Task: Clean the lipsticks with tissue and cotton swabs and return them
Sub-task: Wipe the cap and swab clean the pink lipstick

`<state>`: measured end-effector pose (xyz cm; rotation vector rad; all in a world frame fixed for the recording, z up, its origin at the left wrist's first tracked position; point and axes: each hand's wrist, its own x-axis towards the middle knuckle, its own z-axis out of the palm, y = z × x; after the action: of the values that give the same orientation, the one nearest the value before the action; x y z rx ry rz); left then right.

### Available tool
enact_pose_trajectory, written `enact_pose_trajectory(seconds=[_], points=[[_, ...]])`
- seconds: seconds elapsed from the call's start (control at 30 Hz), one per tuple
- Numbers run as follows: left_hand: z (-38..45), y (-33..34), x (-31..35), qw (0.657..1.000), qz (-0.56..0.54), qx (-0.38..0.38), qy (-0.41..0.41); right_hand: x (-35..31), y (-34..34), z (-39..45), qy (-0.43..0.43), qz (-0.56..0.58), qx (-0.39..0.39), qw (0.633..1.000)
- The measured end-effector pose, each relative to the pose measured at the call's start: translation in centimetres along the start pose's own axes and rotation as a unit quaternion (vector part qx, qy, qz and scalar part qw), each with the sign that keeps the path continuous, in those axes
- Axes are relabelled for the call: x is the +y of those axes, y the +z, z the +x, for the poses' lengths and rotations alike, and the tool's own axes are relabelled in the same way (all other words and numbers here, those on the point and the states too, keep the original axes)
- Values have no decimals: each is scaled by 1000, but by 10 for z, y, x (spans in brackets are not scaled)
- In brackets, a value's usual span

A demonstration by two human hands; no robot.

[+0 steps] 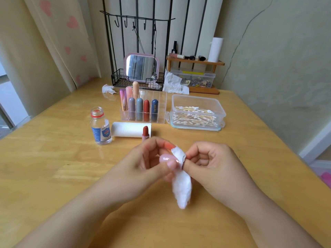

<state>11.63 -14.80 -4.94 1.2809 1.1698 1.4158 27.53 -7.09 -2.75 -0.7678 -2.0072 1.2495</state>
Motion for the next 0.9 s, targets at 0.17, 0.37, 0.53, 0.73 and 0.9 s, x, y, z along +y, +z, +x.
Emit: enact_pose_trajectory(seconds=[0.17, 0.37, 0.53, 0.73, 0.9], points=[[2, -3, -1, 1000, 14, 0, -8, -1, 0, -2, -38, -51, 32, 997], [2, -4, -1, 998, -48, 4, 45, -3, 0, 2, 80, 141, -17, 987], [2, -3, -1, 999, -39, -6, -17, -3, 0, -1, 18, 43, 0, 999], [2, -6, -5, 996, -62, -30, 57, -2, -1, 1, 48, 108, -17, 993], [2, -2, -1, 999, -37, 35, 5, 1, -1, 2, 41, 87, -6, 995]])
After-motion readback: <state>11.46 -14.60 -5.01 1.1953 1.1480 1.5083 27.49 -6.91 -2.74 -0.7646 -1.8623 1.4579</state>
